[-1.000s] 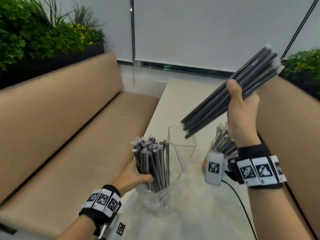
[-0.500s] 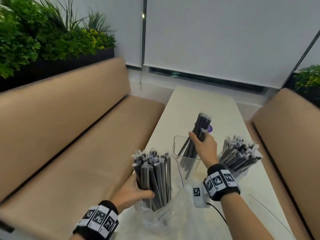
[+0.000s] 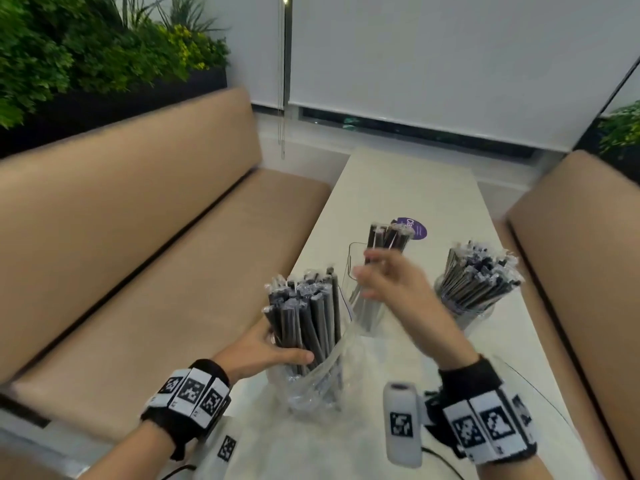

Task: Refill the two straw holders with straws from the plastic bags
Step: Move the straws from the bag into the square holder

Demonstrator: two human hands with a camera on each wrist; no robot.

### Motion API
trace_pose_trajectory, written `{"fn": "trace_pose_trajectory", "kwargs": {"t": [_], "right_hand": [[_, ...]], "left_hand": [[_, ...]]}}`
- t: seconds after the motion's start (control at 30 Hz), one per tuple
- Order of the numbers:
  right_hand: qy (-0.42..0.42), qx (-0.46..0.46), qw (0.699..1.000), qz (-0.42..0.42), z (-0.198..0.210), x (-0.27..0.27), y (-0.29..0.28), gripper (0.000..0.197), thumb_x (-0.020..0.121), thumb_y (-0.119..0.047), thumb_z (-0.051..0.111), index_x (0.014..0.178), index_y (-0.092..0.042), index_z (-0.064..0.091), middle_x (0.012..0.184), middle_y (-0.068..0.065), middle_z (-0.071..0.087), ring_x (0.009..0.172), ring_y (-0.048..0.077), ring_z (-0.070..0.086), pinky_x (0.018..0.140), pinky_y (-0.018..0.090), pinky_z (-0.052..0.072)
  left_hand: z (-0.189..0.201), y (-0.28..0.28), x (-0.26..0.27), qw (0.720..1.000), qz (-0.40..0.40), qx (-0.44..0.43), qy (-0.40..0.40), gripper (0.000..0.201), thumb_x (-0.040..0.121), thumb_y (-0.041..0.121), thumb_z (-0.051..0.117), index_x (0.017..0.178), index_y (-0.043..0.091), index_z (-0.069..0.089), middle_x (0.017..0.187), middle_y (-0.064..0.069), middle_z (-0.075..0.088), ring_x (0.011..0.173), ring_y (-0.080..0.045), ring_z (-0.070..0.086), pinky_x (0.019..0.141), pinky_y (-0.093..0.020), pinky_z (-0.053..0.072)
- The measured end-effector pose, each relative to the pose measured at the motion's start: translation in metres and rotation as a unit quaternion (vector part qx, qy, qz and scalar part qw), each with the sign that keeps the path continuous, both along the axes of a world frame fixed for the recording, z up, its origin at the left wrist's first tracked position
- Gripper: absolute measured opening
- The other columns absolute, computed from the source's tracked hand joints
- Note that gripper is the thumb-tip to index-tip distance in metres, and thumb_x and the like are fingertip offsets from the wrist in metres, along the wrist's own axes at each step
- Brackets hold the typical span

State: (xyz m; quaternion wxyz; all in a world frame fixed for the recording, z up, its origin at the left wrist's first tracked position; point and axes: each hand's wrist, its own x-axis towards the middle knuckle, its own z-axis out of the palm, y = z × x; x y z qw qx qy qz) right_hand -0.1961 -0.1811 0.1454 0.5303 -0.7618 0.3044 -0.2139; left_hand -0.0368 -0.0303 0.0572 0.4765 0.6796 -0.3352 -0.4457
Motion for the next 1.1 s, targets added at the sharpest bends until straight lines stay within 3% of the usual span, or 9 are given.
{"fn": "trace_pose_trajectory", "kwargs": {"t": [0.13,0.33,0.43,0.57,0.7,0.8,0.93,1.03,1.1], "right_hand": [[0.092,0.056,0.991,0.082,-0.053,0.008,0.017,0.101,0.072,-0.052,0.078,0.152,-0.035,0.02,0.133,-0.014,0.039,0.125,0.01,0.045,0.097,0.03,0.044],[0.046,-0.058,0.995,0.061,-0.077,0.007,0.015,0.041,0.078,-0.042,0.078,0.114,-0.029,0.062,0.114,-0.01,0.064,0.1,0.0,0.057,0.08,0.018,0.042],[0.043,-0.055,0.995,0.067,-0.078,0.008,0.017,0.04,0.078,-0.04,0.078,0.113,-0.032,0.06,0.113,-0.011,0.065,0.1,0.0,0.058,0.08,0.018,0.044],[0.035,-0.071,0.995,0.062,-0.085,0.013,0.018,0.051,0.074,-0.046,0.076,0.115,-0.021,0.059,0.114,0.002,0.067,0.103,0.016,0.063,0.09,0.036,0.053],[0.002,-0.057,0.998,0.035,-0.084,0.011,0.017,0.037,0.081,-0.021,0.076,0.115,-0.016,0.062,0.111,0.001,0.07,0.099,0.005,0.064,0.078,0.008,0.049],[-0.023,-0.037,0.999,0.012,-0.085,0.007,0.015,0.026,0.083,-0.014,0.074,0.108,-0.014,0.065,0.101,-0.002,0.072,0.087,-0.003,0.065,0.071,0.006,0.047],[-0.068,-0.009,0.997,-0.043,-0.087,0.007,0.014,0.005,0.085,-0.013,0.073,0.089,-0.01,0.07,0.071,-0.009,0.072,0.069,-0.002,0.065,0.063,0.014,0.048],[-0.097,0.002,0.992,-0.084,-0.088,0.01,0.02,0.032,0.08,-0.031,0.075,0.093,-0.002,0.069,0.085,0.017,0.073,0.081,0.029,0.071,0.074,0.046,0.058],[-0.103,0.006,0.99,-0.098,-0.084,0.011,0.021,0.041,0.078,-0.037,0.075,0.094,0.0,0.067,0.089,0.025,0.07,0.087,0.042,0.067,0.078,0.055,0.056]], "left_hand": [[0.0,0.002,-0.004,0.999,-0.033,-0.004,-0.015,0.053,0.07,0.009,0.083,0.106,0.038,0.057,0.103,0.019,0.066,0.087,0.023,0.059,0.078,0.0,0.047],[-0.005,0.007,-0.007,0.999,-0.044,-0.002,-0.025,0.056,0.069,0.014,0.085,0.111,0.04,0.057,0.112,0.019,0.067,0.101,0.015,0.059,0.078,-0.001,0.043],[-0.008,0.008,-0.007,0.998,-0.054,0.004,-0.027,0.056,0.069,0.015,0.085,0.114,0.037,0.058,0.113,0.016,0.067,0.098,0.017,0.058,0.079,-0.004,0.043],[-0.007,0.007,-0.008,0.998,-0.06,0.0,-0.024,0.057,0.07,0.009,0.084,0.118,0.028,0.059,0.113,0.012,0.068,0.094,0.017,0.06,0.076,0.0,0.045],[-0.008,0.007,-0.01,0.998,-0.062,-0.009,-0.026,0.051,0.071,-0.001,0.08,0.103,0.033,0.06,0.088,0.029,0.073,0.085,0.021,0.061,0.071,0.003,0.044],[-0.009,0.006,-0.013,0.998,-0.045,-0.022,-0.034,0.055,0.068,0.001,0.083,0.107,0.032,0.059,0.096,0.019,0.074,0.09,0.019,0.061,0.083,-0.002,0.047],[-0.014,0.008,-0.025,0.998,-0.03,-0.04,-0.04,0.07,0.065,0.005,0.087,0.111,0.04,0.048,0.109,0.017,0.063,0.095,0.02,0.058,0.081,-0.001,0.046],[-0.023,0.006,-0.038,0.997,0.01,-0.057,-0.044,0.068,0.061,0.008,0.09,0.105,0.044,0.052,0.107,0.012,0.068,0.095,0.014,0.061,0.075,0.0,0.044],[-0.032,0.002,-0.041,0.996,0.044,-0.067,-0.035,0.064,0.059,0.008,0.091,0.102,0.043,0.059,0.105,0.003,0.074,0.099,0.003,0.067,0.085,-0.013,0.049]]}}
